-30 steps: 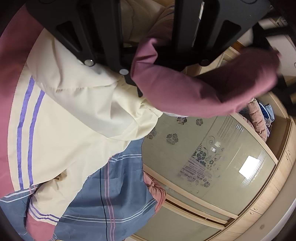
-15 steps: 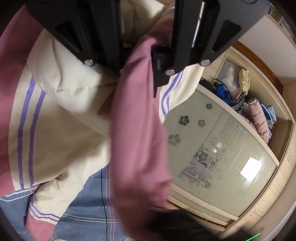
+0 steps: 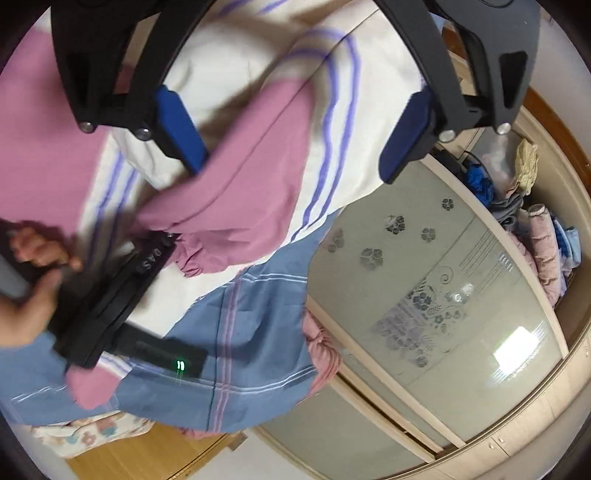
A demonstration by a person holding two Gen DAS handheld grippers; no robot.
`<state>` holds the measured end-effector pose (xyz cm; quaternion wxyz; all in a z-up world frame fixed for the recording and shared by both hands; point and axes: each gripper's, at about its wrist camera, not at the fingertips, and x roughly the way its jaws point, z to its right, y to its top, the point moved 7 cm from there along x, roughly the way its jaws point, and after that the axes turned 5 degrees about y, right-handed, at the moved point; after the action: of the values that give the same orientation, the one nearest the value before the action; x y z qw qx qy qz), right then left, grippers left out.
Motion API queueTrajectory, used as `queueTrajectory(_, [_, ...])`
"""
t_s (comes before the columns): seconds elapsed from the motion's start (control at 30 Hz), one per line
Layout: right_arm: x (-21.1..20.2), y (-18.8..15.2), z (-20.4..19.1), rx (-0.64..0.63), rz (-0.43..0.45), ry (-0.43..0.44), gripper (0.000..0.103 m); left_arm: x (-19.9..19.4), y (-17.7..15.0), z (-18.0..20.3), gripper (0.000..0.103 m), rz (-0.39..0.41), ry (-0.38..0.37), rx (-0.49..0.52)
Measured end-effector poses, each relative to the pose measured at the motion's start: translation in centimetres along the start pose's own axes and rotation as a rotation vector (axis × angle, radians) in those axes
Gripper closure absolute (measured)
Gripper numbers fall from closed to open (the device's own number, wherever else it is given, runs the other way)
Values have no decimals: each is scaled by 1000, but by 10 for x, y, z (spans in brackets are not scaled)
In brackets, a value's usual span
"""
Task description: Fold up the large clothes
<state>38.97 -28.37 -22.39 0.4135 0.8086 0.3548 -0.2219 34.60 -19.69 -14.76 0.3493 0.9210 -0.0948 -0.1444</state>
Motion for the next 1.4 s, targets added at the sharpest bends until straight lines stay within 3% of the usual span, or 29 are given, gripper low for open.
queueTrajectory(0.03, [-2,-2,5,11,-1,6,77,-12,3,-8,2,34,-14,-9])
queueTrajectory(0.07, [-2,0,7,18,-3,14,77,-26,7,-16,2,71,-82,-55])
queueTrajectory(0.1, [-5,-4,8,22,-1,17,77,-43,9,-25,2,101,-265,-149])
queueTrajectory(0.13, [-4,-2,9,22,-2,18,77,-55,9,-30,2,131,-395,-204])
queueTrajectory(0.17, [-3,-1,9,19,-2,17,77,-67,10,-42,2,197,-419,-248])
queueTrajectory(0.2, [-3,-1,9,16,-1,16,77,-72,12,-60,2,250,-315,-286])
queueTrajectory(0.23, [-2,0,10,14,0,17,77,-65,10,-84,2,234,-164,-352])
queueTrajectory(0.27, [-2,0,10,14,1,18,77,-51,4,-106,2,174,-55,-438])
queueTrajectory(0.37, [-3,-1,11,13,6,16,76,-18,-35,-153,2,61,176,-717])
queueTrajectory(0.4, [-4,-1,11,11,11,15,76,-5,-56,-161,2,29,219,-813])
queueTrajectory(0.47, [-5,-4,12,3,16,6,75,25,-96,-161,2,-101,205,-926])
queueTrajectory(0.53, [-6,-6,12,-1,19,1,74,62,-132,-147,2,-286,195,-921])
queueTrajectory(0.6, [-6,-7,12,-1,22,1,74,85,-149,-125,2,-393,182,-839])
queueTrajectory(0.7, [-7,-7,13,1,25,0,70,99,-154,-108,2,-473,172,-771])
queueTrajectory(0.77, [-8,-6,14,7,31,-4,61,100,-158,-110,2,-480,153,-780])
queueTrajectory(0.83, [-14,-5,15,17,40,-10,42,107,-166,-110,2,-507,118,-810])
queueTrajectory(0.93, [-38,1,21,43,55,-86,32,111,-170,-106,2,-528,105,-812])
queueTrajectory(1.07, [-111,20,6,23,265,-225,25,113,-173,-105,2,-534,106,-806])
queueTrajectory(1.17, [-157,29,-51,-72,477,-199,5,114,-174,-106,2,-535,103,-806])
queueTrajectory(1.23, [-147,26,-111,-210,510,-129,1,115,-173,-108,2,-536,100,-807])
queueTrajectory(1.3, [-100,20,-167,-403,455,-109,1,115,-172,-109,2,-535,98,-810])
queueTrajectory(1.33, [-78,20,-177,-433,440,-118,1,116,-172,-109,2,-534,97,-812])
queueTrajectory(1.4, [-31,26,-165,-300,376,-72,1,115,-173,-110,2,-532,93,-819])
